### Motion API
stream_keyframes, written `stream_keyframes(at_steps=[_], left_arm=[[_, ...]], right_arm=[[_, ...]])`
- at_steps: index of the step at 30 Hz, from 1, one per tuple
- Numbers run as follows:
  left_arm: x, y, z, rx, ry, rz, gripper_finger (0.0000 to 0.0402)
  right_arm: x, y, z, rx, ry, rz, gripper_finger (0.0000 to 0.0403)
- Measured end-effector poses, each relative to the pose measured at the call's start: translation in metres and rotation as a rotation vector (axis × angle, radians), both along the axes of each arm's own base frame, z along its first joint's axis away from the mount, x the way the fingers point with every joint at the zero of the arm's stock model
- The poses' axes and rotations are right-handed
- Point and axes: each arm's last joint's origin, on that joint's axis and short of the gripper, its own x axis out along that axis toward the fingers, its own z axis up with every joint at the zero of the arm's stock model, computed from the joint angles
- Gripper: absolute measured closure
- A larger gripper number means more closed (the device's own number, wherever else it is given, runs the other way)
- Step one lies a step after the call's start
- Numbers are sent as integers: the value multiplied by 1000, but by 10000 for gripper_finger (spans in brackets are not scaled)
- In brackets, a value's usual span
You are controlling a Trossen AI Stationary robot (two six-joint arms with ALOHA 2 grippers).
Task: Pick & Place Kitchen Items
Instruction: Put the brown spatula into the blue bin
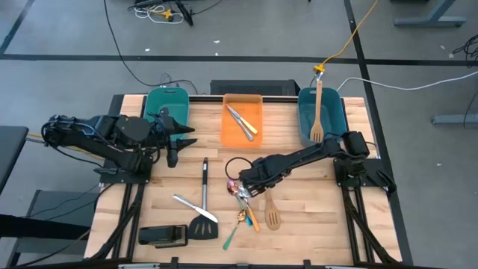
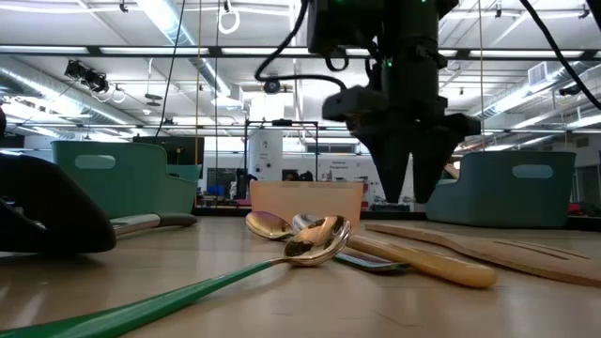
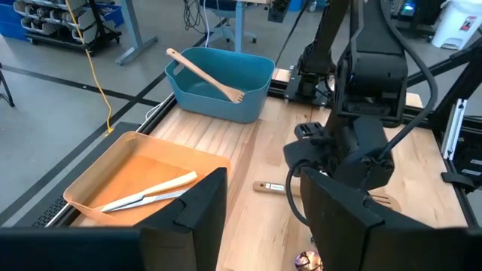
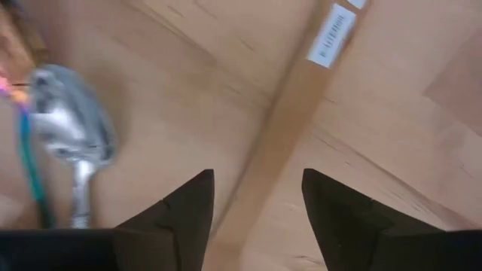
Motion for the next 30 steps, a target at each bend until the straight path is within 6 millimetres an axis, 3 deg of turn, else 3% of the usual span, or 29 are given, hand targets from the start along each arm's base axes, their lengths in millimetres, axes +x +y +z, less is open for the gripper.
stream_keyframes(at_steps=[16,30], left_arm=[[0,0,0,0,0,0,225],[0,0,0,0,0,0,225]], right_arm=[[-11,-1,-34,50,-21,-56,190],[-15,4,-41,55,-39,-127,193]])
